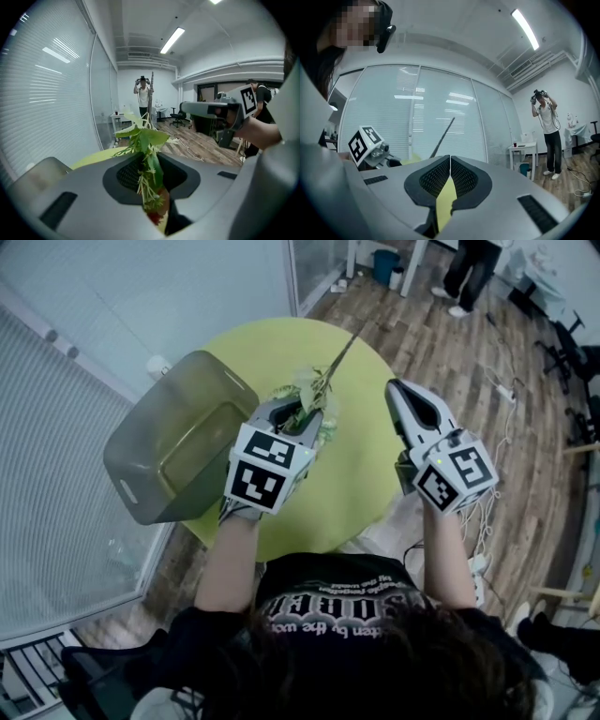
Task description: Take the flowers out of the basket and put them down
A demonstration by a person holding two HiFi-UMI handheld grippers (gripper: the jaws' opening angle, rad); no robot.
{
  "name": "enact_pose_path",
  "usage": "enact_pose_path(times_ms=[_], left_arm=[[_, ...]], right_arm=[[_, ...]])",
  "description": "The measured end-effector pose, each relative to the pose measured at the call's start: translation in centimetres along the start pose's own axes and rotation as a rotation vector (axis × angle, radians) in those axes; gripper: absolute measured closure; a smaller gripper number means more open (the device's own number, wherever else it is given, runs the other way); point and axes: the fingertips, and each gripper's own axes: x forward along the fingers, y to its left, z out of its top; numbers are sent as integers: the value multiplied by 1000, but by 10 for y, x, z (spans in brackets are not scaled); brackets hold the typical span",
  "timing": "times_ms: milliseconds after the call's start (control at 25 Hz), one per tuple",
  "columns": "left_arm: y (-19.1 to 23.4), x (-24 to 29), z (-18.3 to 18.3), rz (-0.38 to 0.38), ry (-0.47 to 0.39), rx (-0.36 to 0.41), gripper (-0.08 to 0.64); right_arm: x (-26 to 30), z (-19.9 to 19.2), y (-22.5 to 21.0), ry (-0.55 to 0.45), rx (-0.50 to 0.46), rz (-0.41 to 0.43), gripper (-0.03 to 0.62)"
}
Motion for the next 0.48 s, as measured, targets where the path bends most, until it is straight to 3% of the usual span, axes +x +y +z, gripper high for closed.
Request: enact_pose_path(times_ms=[280, 480], left_arm=[[-19, 45, -72, -38, 174, -22, 470], [-29, 75, -121, -57, 272, 4, 469]], right_arm=[[-24, -4, -17, 7, 8, -56, 563], [-30, -10, -24, 14, 17, -74, 563]])
